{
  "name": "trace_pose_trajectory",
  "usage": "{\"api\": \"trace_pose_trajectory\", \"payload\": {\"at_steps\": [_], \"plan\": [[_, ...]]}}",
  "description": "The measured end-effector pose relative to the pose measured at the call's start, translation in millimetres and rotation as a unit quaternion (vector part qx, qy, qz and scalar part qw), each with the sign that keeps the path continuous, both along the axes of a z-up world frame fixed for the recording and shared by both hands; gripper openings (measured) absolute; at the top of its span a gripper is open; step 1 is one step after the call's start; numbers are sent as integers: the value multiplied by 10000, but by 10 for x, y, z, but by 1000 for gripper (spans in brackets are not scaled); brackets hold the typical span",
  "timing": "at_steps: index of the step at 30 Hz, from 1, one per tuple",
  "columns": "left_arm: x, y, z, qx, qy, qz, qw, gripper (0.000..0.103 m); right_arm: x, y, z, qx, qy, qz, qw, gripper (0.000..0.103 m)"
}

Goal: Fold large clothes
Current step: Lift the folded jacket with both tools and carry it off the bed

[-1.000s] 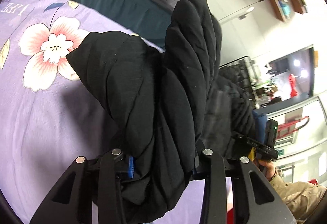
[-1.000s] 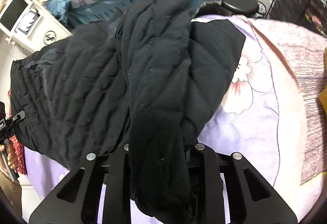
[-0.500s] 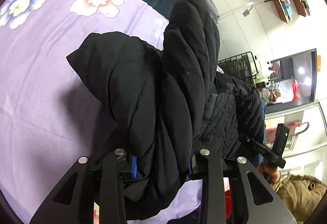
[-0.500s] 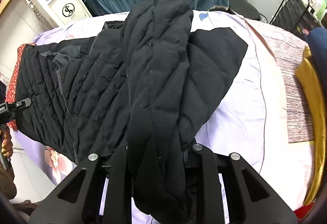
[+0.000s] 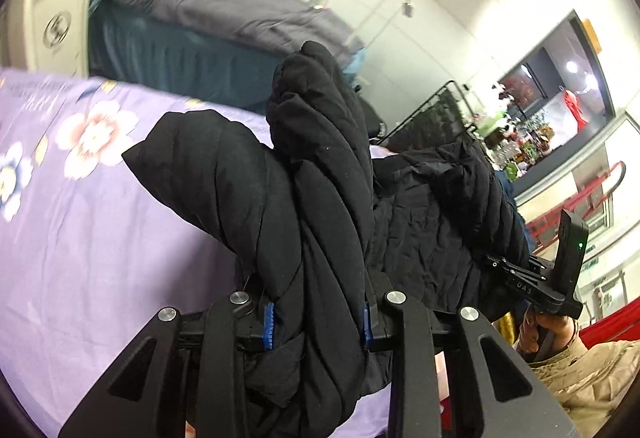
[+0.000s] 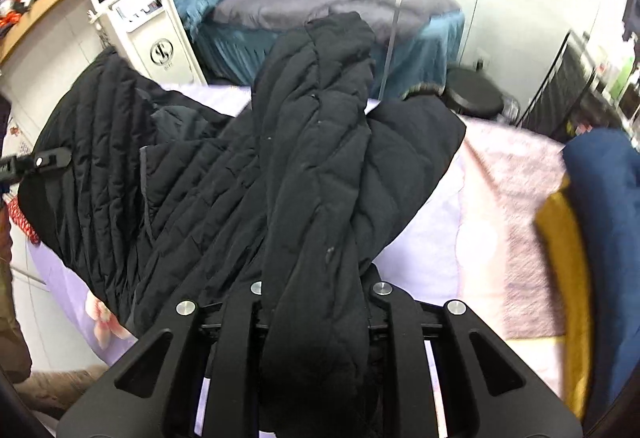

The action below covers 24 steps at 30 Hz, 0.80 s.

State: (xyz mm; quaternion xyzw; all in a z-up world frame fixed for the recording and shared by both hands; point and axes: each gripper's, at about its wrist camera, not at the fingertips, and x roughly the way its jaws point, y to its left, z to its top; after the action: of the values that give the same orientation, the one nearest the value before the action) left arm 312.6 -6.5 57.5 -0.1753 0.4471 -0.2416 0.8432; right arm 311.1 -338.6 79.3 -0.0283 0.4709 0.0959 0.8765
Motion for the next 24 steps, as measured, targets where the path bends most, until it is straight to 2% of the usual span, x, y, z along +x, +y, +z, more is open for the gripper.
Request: {"api": "trace_pose_trajectory", "payload": {"at_steps": [4, 8, 11, 12, 14, 17, 18, 19, 21, 23, 24], "plan": [[-9, -823, 375, 11, -400, -302, 9987, 28, -161, -645, 321, 29, -373, 0, 9993, 17], [126, -1755, 667, -95, -737, -873, 9934, 28, -410, -1444, 701, -71, -797, -409, 9960, 17], [274, -2535, 882, -511, -802, -1512, 9839, 28, -765, -2094, 1118, -368, -1310, -1021, 9854, 16], [312, -2838, 990, -602, -895, -1821, 9773, 28, -880, -2221, 1230, -491, -1444, -1187, 9811, 16], [342, -3350, 1199, -738, -1104, -2361, 9626, 28, -1169, -2554, 1498, -844, -1728, -1678, 9669, 16], [357, -4180, 1503, -911, -1513, -3192, 9311, 28, -1586, -3028, 1740, -1010, -1992, -2631, 9386, 16], [355, -4413, 1559, -971, -1603, -3408, 9213, 28, -1677, -3132, 1775, -1058, -2030, -2894, 9294, 16], [350, -4745, 1603, -1014, -1704, -3694, 9079, 28, -1798, -3264, 1786, -1118, -2050, -3217, 9176, 16], [369, -5275, 1548, -974, -1741, -4040, 8927, 28, -2018, -3542, 1727, -1159, -1980, -3855, 8937, 16], [492, -5780, 1388, -849, -1593, -4247, 8872, 28, -2213, -3814, 1598, -942, -1844, -4443, 8716, 17], [553, -6012, 1264, -679, -1516, -4280, 8884, 28, -2312, -3986, 1478, -755, -1657, -4790, 8587, 18]]}}
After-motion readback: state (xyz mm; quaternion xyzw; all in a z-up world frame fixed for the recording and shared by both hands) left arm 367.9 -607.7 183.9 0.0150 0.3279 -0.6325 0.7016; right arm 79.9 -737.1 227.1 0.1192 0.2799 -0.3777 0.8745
